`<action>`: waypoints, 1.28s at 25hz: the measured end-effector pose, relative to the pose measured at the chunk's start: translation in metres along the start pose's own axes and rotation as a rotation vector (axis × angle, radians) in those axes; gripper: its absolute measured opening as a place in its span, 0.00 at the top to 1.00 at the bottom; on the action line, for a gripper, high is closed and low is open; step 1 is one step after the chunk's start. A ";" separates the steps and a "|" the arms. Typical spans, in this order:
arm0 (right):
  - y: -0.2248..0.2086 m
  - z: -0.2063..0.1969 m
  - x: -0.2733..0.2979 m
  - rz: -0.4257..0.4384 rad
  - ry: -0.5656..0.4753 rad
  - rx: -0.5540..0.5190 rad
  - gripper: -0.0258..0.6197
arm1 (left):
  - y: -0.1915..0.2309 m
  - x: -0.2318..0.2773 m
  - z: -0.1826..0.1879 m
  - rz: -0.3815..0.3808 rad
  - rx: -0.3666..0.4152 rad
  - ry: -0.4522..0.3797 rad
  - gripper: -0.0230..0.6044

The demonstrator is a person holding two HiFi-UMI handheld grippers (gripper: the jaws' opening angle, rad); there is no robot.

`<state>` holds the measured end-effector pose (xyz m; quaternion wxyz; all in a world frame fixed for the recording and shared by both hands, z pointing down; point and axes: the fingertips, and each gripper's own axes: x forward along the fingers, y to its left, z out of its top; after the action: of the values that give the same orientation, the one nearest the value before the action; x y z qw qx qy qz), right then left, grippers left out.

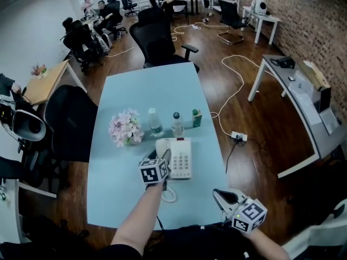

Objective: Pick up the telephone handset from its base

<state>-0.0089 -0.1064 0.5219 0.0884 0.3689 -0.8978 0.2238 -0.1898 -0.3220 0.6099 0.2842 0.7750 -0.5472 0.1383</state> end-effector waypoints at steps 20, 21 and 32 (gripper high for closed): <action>0.041 -0.007 -0.036 0.356 0.045 -0.138 0.94 | -0.089 -0.231 -0.016 -0.081 -0.161 -0.328 0.58; 0.041 -0.009 -0.040 0.367 0.052 -0.144 0.94 | -0.094 -0.239 -0.021 -0.067 -0.159 -0.335 0.58; 0.060 -0.039 -0.070 0.460 0.125 -0.231 0.94 | -0.130 -0.286 -0.058 0.004 -0.190 -0.375 0.58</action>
<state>-0.0015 -0.0073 0.5140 0.1320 0.1279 -0.9705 0.1563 -0.1677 -0.0363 0.4682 0.2490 0.7556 -0.6028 -0.0600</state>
